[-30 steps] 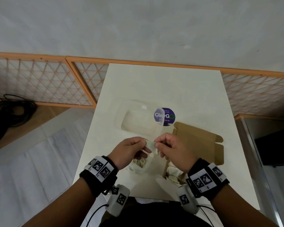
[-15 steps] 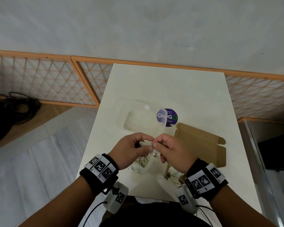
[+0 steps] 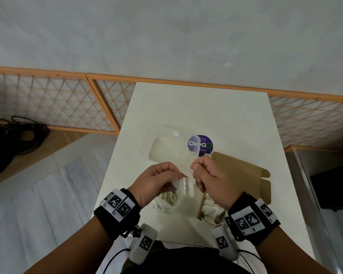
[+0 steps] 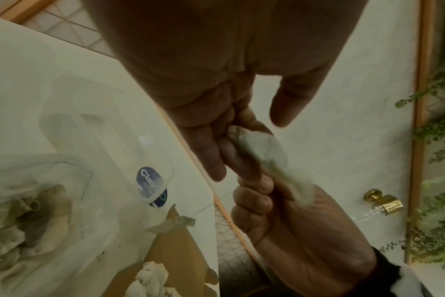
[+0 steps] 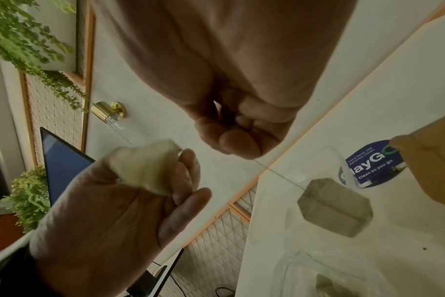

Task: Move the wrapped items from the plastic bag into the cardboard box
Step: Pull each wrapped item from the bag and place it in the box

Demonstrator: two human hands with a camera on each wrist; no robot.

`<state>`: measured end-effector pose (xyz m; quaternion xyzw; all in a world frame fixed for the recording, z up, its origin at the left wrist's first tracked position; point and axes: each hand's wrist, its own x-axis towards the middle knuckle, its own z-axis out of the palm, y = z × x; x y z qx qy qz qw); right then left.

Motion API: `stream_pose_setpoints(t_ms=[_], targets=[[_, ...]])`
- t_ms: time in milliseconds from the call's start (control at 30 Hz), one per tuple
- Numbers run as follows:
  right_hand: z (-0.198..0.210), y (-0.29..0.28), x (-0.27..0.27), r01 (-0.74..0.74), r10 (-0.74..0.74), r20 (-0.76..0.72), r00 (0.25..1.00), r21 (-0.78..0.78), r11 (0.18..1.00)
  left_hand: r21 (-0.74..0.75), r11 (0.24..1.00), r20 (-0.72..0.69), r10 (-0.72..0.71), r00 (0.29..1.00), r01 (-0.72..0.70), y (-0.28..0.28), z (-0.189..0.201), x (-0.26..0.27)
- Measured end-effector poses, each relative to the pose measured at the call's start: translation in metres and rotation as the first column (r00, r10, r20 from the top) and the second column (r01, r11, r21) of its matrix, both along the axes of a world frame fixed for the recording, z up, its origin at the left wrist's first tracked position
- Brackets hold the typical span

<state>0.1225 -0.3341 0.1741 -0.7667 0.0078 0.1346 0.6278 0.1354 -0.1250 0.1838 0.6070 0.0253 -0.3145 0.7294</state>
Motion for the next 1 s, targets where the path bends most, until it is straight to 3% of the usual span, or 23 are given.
stream_pose_setpoints(t_ms=[200, 300, 400, 533, 600, 667, 800, 867, 933, 1000], targets=[[0.009, 0.001, -0.002, -0.048, 0.049, 0.024, 0.999, -0.020, 0.999, 0.110, 0.991, 0.096, -0.091, 0.991, 0.080, -0.008, 0.002, -0.002], [0.011, -0.002, -0.001, -0.015, 0.016, 0.017, 1.000, -0.062, 0.998, 0.272, 0.962, 0.174, -0.012, 0.985, -0.036, -0.006, -0.011, 0.006], [0.012, -0.010, -0.003, -0.003, 0.003, -0.004, 1.000, -0.083, 0.997, 0.529, 0.848, 0.254, -0.121, 0.960, -0.033, 0.003, -0.028, 0.009], [0.008, -0.018, -0.013, -0.020, 0.018, -0.019, 1.000, -0.107, 0.994, 0.760, 0.598, 0.138, -0.529, 0.838, 0.252, 0.008, -0.056, -0.010], [0.007, -0.019, -0.019, -0.028, 0.025, -0.039, 0.999, -0.096, 0.995, 0.796, 0.506, 0.078, -0.629, 0.774, 0.331, 0.002, -0.067, -0.022], [0.008, -0.022, -0.026, -0.035, 0.030, -0.053, 0.998, -0.091, 0.995, 0.788, 0.528, 0.087, -0.606, 0.791, 0.317, -0.004, -0.075, -0.029], [0.018, -0.027, -0.035, -0.088, 0.082, -0.084, 0.993, -0.071, 0.994, 0.668, 0.713, 0.280, -0.507, 0.816, 0.214, -0.023, -0.075, -0.032], [0.025, -0.028, -0.038, -0.136, 0.130, -0.097, 0.987, -0.053, 0.989, 0.621, 0.743, 0.356, -0.552, 0.754, 0.251, -0.034, -0.067, -0.028], [0.034, -0.029, -0.038, -0.171, 0.166, -0.098, 0.981, -0.048, 0.984, 0.612, 0.729, 0.414, -0.625, 0.662, 0.307, -0.041, -0.062, -0.023], [0.043, -0.033, -0.035, -0.181, 0.177, -0.083, 0.981, -0.047, 0.982, 0.610, 0.713, 0.416, -0.659, 0.627, 0.345, -0.044, -0.058, -0.020]])
